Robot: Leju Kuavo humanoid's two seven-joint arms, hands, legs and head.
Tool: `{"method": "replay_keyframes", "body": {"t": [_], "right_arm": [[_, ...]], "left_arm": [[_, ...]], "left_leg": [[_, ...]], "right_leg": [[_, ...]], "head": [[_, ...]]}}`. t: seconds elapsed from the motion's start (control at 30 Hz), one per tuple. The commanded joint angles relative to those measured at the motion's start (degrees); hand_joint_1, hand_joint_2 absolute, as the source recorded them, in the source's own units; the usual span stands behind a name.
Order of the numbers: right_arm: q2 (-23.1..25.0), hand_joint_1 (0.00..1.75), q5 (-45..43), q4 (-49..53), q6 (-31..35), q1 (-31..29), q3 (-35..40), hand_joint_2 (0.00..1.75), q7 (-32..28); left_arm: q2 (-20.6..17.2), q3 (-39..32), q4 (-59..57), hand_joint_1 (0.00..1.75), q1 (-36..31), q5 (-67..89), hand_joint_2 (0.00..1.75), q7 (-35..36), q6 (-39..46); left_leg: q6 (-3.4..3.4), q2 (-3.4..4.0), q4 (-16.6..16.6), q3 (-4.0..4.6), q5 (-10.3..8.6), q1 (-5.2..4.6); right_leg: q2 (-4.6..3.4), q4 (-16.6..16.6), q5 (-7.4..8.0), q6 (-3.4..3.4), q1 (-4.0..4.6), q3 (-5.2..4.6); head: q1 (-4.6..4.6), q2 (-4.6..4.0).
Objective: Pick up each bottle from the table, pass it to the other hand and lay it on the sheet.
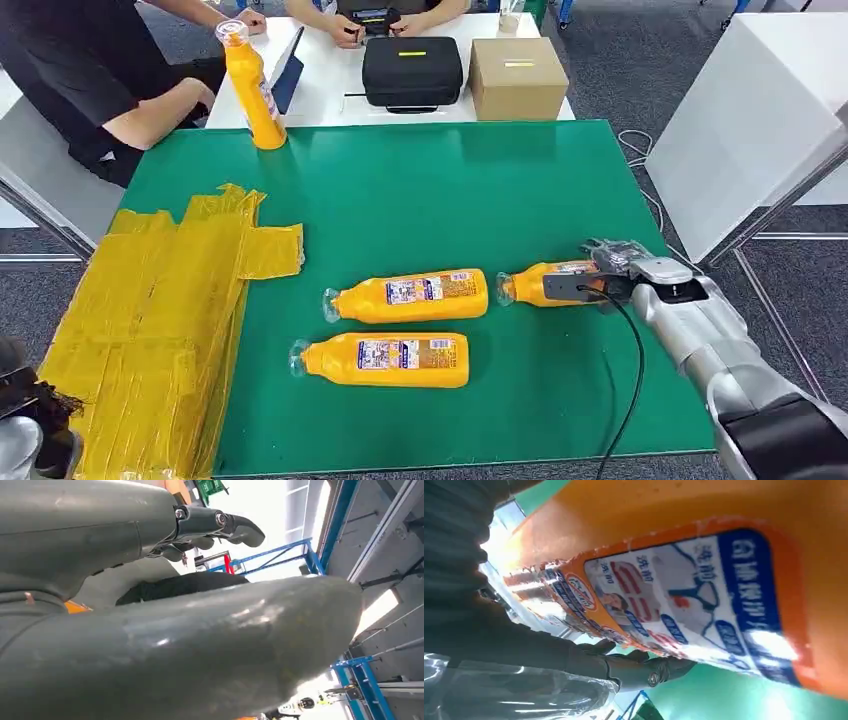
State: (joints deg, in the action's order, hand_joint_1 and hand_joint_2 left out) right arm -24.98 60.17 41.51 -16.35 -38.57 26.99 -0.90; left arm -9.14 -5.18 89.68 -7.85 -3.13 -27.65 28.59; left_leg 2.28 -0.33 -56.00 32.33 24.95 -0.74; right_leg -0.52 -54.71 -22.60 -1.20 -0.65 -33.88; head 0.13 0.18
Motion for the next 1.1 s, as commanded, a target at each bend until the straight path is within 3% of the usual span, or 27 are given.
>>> {"method": "replay_keyframes", "body": {"t": [0.03, 0.37, 0.7, 1.1], "right_arm": [[1.8, 0.00, -0.2, -5.2, -0.5, -3.8, 1.5, 1.75, -0.4], [0.4, 0.00, -2.0, -6.9, -2.1, -3.9, 3.1, 1.75, -1.4], [-0.2, 0.00, -1.4, -3.7, -1.1, 1.1, -1.7, 1.75, 2.4], [-0.4, 0.00, 0.0, -3.0, -0.9, 1.8, -5.2, 1.75, 4.1]], "left_arm": [[1.0, -1.2, -2.8, 0.00, -0.8, -0.5, 0.00, -0.1, -0.2], [0.9, -0.7, -4.0, 0.00, -1.7, -1.6, 0.00, -1.3, 0.4], [1.2, 0.4, -6.2, 0.00, -3.3, -2.1, 0.00, -1.9, 0.2], [1.6, 1.1, -10.0, 0.00, -5.9, -2.9, 0.00, -3.1, -0.4]], "left_leg": [[-0.18, 0.11, 0.0, -0.22, 0.11, 0.03], [-0.15, 0.04, 0.0, -0.18, 0.07, 0.02], [-0.18, -0.12, 0.0, -0.30, 0.08, 0.07], [-0.17, -0.15, 0.0, -0.30, 0.05, 0.05]], "right_leg": [[-0.05, 0.0, -0.08, 0.06, 0.03, 0.19], [0.02, 0.0, -0.06, 0.04, 0.03, 0.16], [0.19, 0.1, -0.11, 0.06, 0.07, 0.32], [0.22, 0.1, -0.08, 0.06, 0.08, 0.33]], "head": [[0.02, 0.00], [0.02, 0.00], [0.02, 0.00], [0.02, 0.00]]}}
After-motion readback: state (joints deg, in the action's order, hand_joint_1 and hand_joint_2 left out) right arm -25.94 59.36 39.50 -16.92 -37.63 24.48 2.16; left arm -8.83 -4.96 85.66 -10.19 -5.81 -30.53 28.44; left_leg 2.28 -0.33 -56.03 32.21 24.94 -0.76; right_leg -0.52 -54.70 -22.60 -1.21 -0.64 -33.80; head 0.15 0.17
